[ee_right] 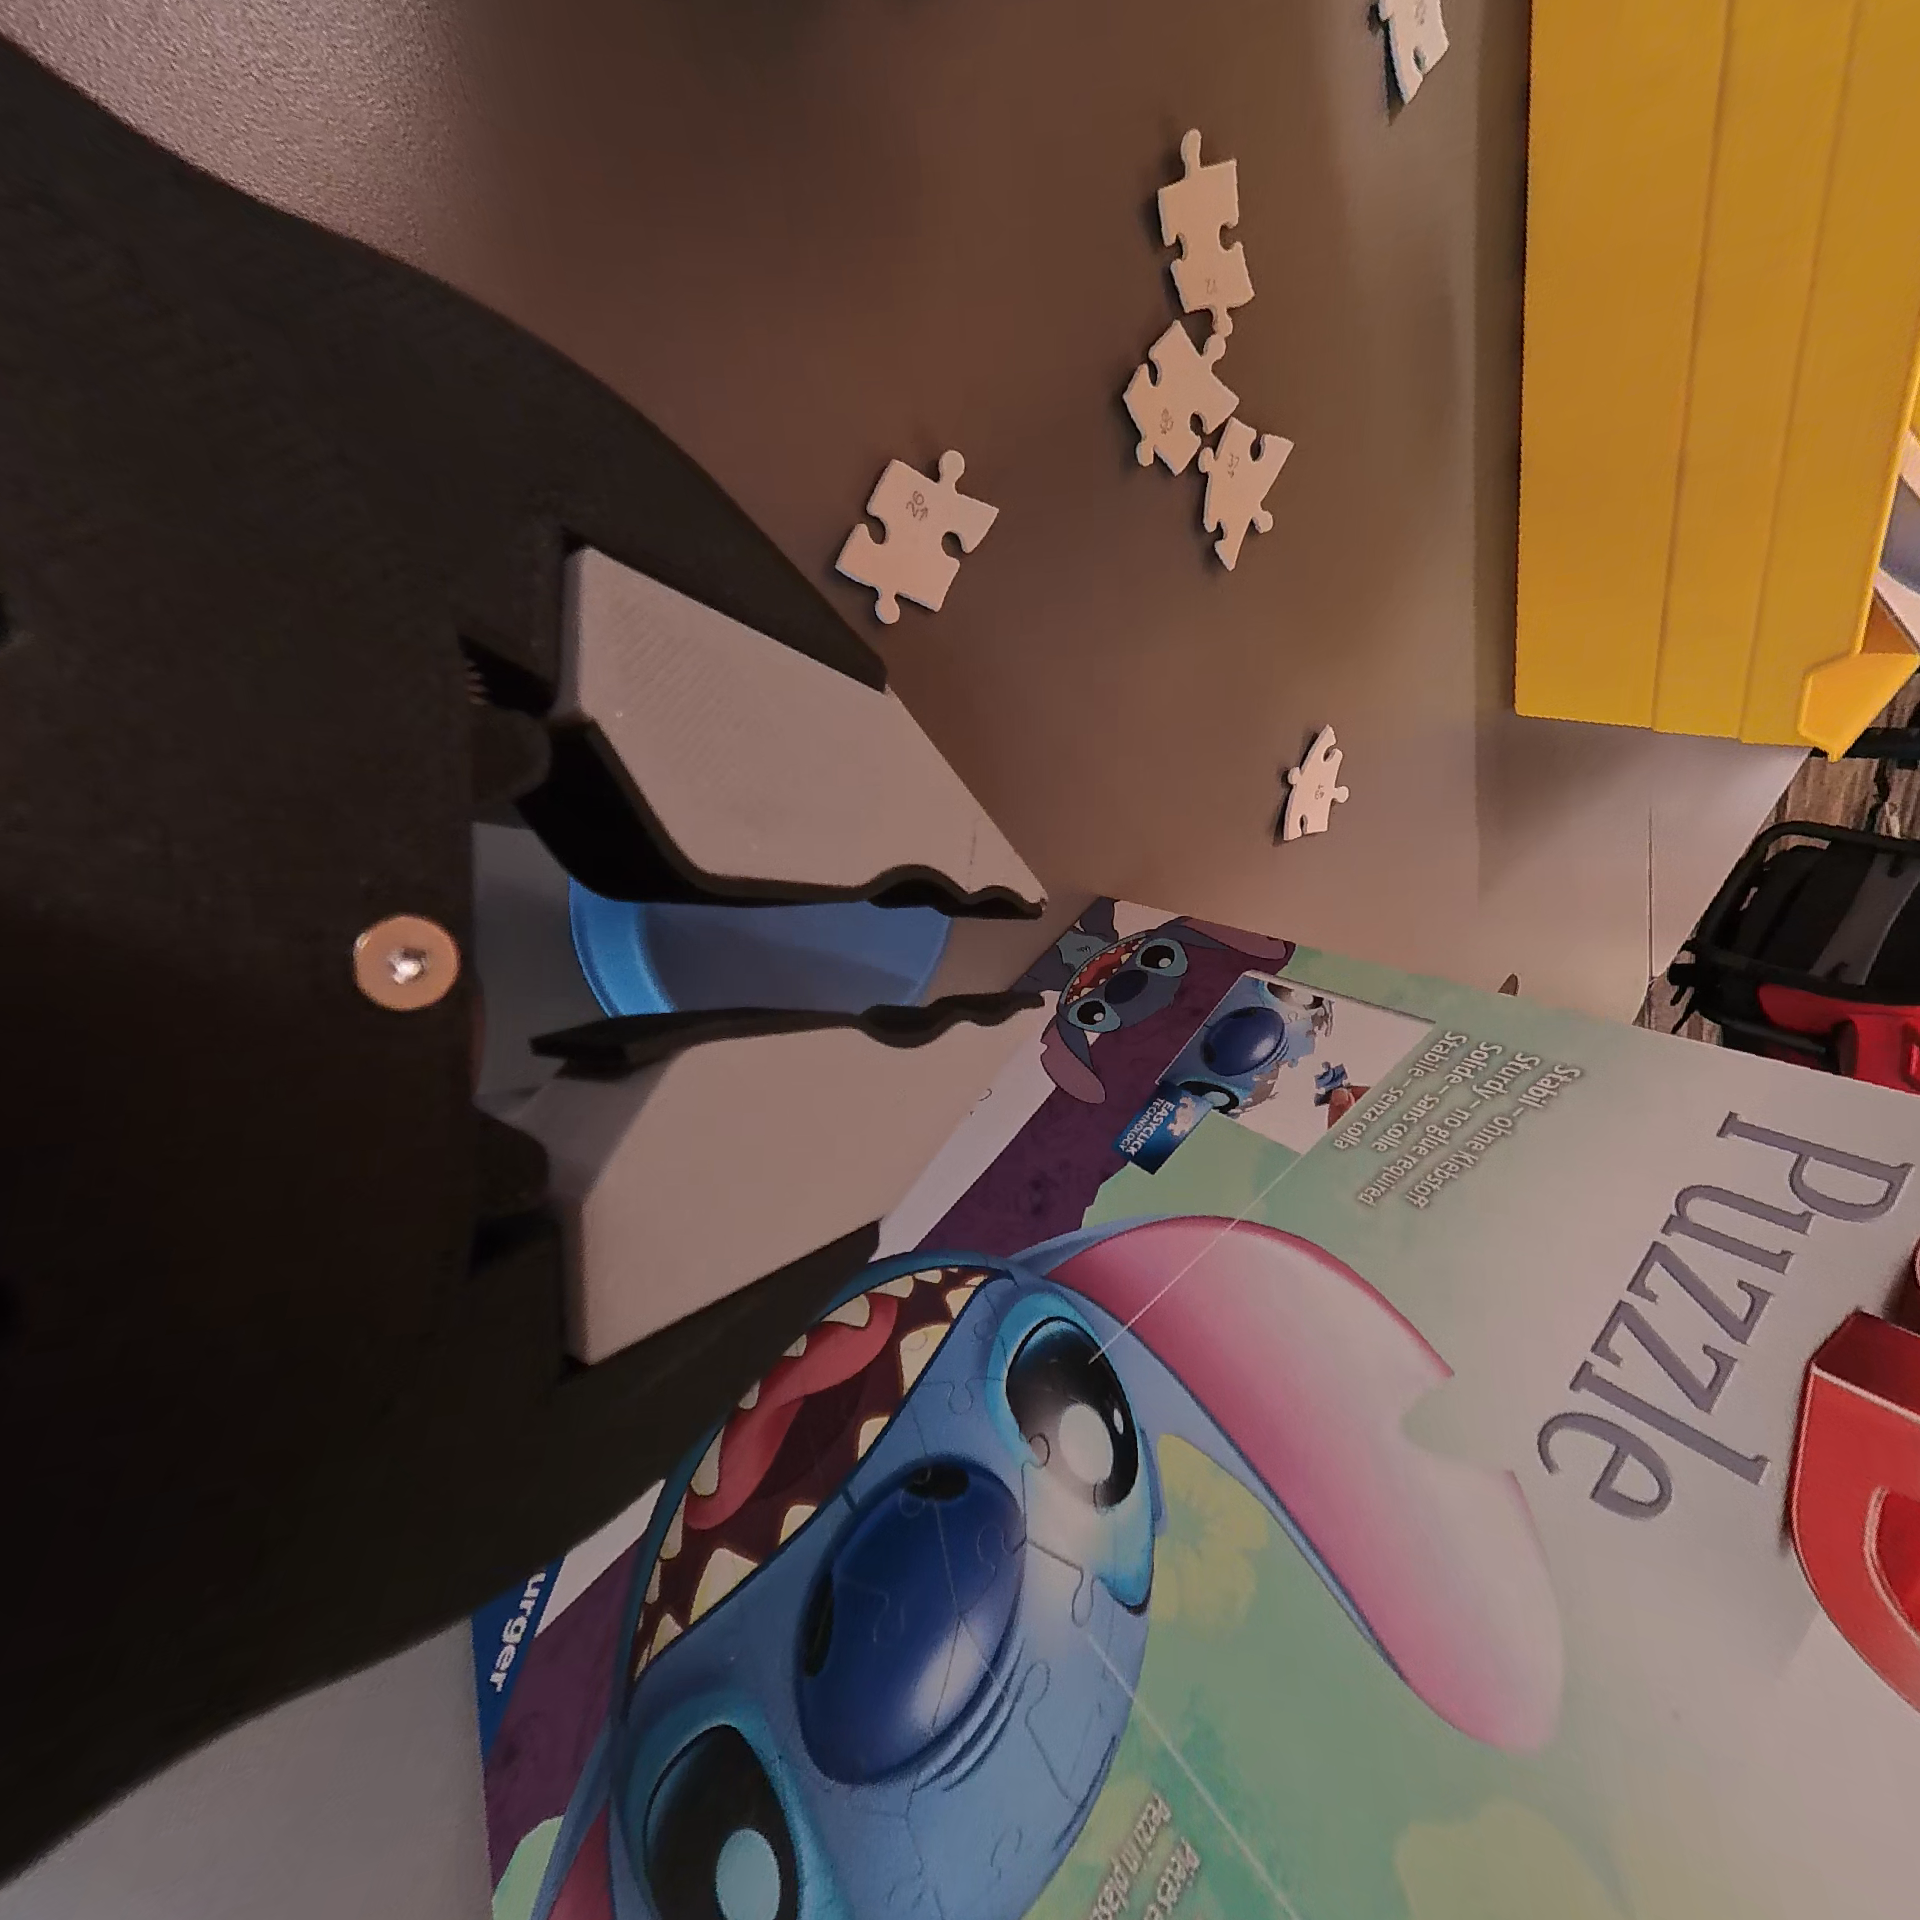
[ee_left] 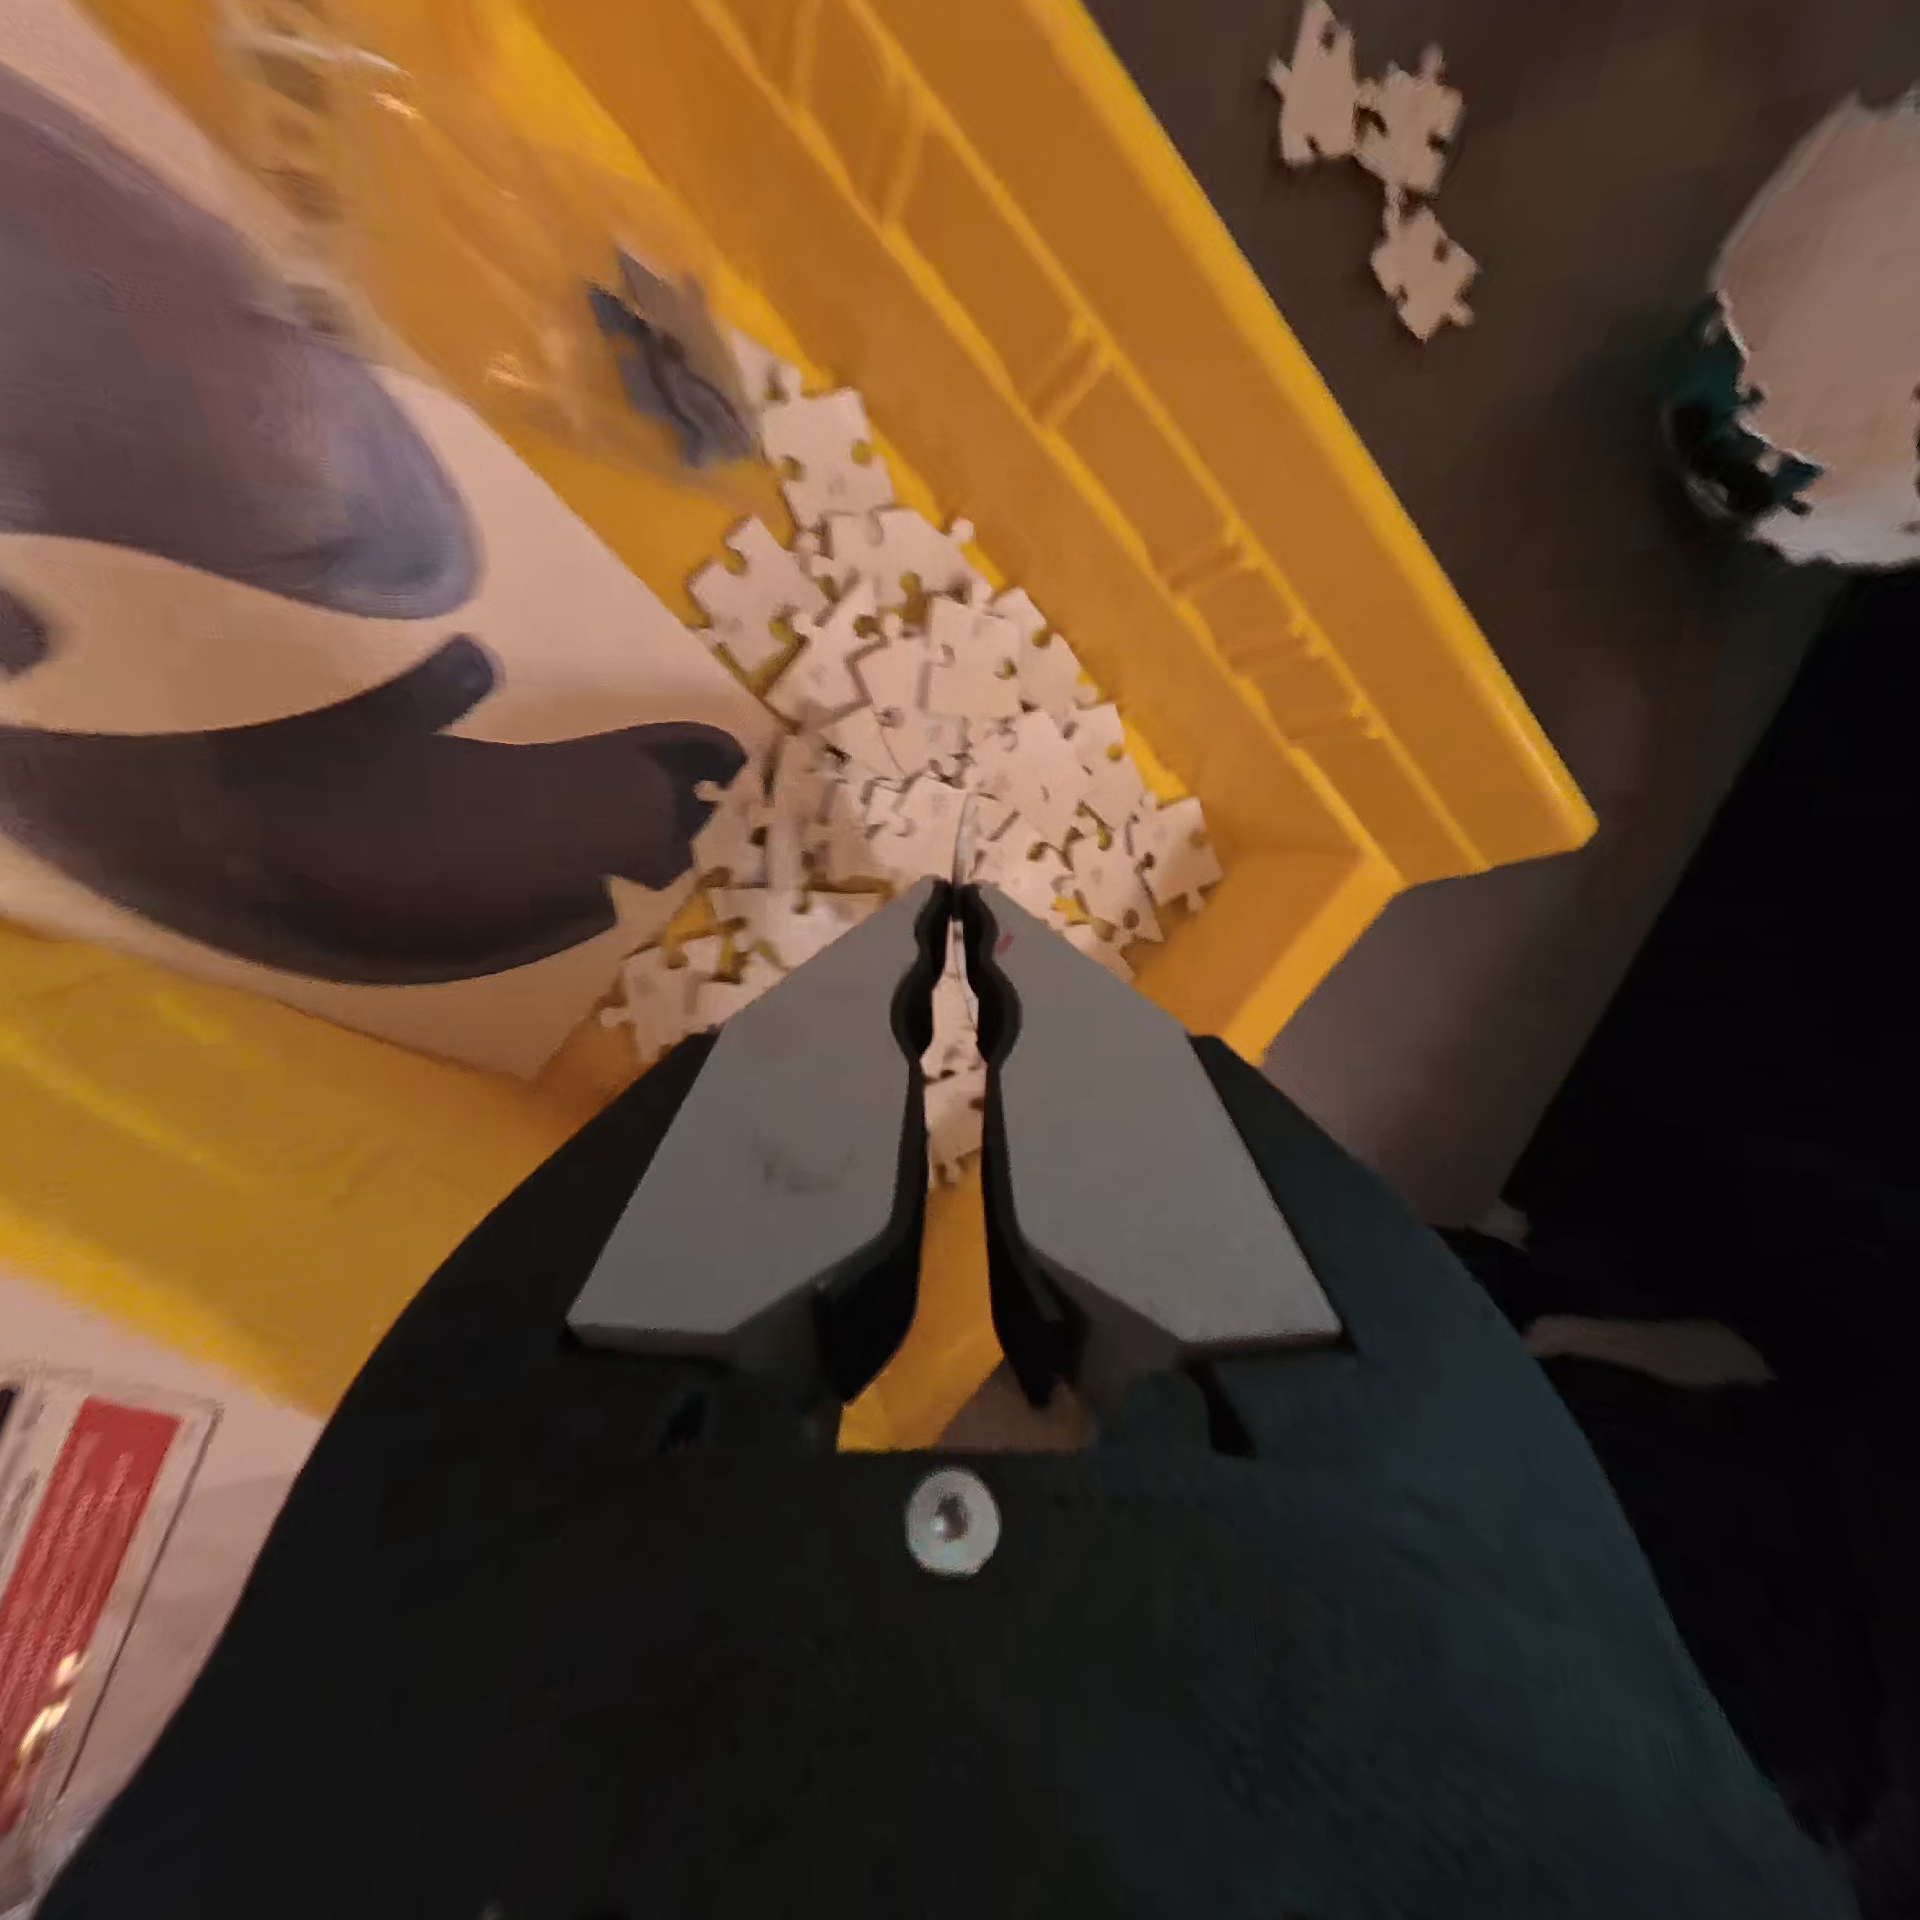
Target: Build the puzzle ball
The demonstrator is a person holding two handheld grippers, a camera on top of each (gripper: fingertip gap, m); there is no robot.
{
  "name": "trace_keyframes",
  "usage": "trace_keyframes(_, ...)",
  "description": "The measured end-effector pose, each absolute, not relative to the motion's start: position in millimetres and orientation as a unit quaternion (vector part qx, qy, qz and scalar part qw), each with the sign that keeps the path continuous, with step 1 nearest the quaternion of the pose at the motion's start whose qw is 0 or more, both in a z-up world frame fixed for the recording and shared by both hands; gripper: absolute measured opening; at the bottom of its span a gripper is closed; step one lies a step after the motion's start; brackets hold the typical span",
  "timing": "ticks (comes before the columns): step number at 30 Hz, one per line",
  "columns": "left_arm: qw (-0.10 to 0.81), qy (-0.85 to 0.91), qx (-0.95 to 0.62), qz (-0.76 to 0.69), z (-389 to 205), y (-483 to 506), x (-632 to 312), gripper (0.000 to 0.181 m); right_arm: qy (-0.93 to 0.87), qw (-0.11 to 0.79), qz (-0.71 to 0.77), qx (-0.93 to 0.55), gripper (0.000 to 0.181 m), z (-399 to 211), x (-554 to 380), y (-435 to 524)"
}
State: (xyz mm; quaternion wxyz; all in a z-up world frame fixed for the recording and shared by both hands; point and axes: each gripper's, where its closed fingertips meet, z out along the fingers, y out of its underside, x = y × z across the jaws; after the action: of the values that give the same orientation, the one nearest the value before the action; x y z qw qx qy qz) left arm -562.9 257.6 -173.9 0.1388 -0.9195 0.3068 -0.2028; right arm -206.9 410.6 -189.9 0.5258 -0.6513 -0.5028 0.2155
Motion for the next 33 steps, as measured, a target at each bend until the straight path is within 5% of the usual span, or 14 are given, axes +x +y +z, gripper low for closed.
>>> trace_keyframes(4, 0.064, 0.338, -0.916, -0.205, -199, 238, -556, 0.0, -0.504, 0.526, 0.213, -0.651, 0.01, -190, -207, 411)
trace_keyframes(7, 0.036, 0.309, -0.94, -0.137, -220, 245, -579, 0.027, -0.504, 0.526, 0.213, -0.651, 0.01, -190, -207, 410)
trace_keyframes(9, 0.043, 0.289, -0.95, -0.109, -225, 257, -589, 0.029, -0.505, 0.526, 0.213, -0.65, 0.01, -190, -207, 410)
trace_keyframes(15, 0.086, 0.277, -0.954, -0.07, -234, 293, -588, 0.021, -0.508, 0.526, 0.211, -0.649, 0.01, -191, -207, 410)
trace_keyframes(18, 0.041, 0.293, -0.952, -0.079, -244, 277, -588, 0.001, -0.509, 0.525, 0.211, -0.649, 0.01, -191, -208, 409)
trace_keyframes(33, 0.034, 0.306, -0.95, -0.061, -239, 270, -586, 0.001, -0.51, 0.524, 0.21, -0.649, 0.01, -191, -208, 409)
